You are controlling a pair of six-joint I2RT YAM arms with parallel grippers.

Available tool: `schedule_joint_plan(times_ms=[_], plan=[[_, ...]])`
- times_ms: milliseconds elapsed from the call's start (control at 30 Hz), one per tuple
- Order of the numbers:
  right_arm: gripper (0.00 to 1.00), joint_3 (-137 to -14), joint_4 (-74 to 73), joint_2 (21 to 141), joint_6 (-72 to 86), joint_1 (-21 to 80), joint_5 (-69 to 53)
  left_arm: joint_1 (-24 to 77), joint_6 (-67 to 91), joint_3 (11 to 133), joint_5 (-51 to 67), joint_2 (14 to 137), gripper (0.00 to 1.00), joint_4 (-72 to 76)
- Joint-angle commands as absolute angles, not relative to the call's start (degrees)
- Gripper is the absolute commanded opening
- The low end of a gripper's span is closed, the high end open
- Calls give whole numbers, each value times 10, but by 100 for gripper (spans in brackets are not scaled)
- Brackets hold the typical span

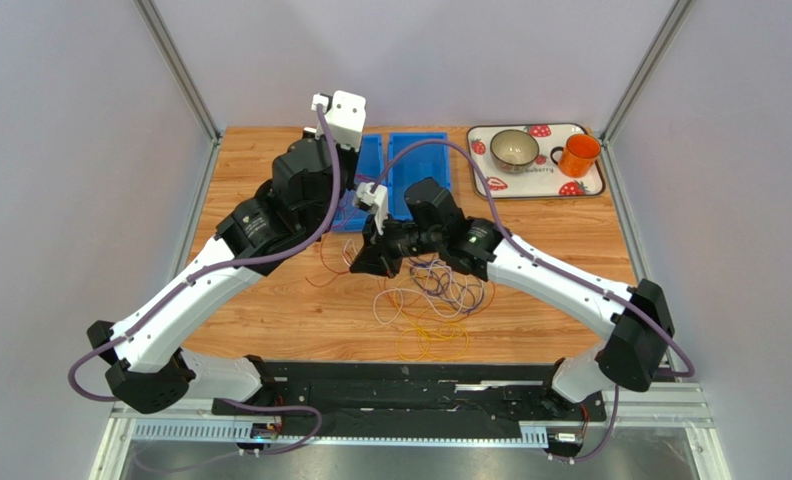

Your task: Untangle the cables

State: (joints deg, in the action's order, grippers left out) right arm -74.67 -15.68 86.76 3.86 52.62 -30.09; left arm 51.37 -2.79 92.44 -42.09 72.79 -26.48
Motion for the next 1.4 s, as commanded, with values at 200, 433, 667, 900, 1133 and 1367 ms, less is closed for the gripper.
schedule_joint_plan(times_ms=[200,433,667,900,1133,1367], plan=[[0,-698,-89,689,127,464,-476,477,-4,929,-405,751,0,-262],[0,-695,-72,598,161,436,-485,439,-4,911,-401,767,0,-266],[0,-683,-41,541,226,396,-493,368,-31,910,-444,780,0,-277],[0,-683,18,475,300,361,-499,237,-26,975,-444,839,0,-344],[0,-709,2,441,291,361,-496,113,69,1084,-351,935,0,-485],[0,-684,-14,491,300,361,-468,140,129,966,-240,791,0,-396]])
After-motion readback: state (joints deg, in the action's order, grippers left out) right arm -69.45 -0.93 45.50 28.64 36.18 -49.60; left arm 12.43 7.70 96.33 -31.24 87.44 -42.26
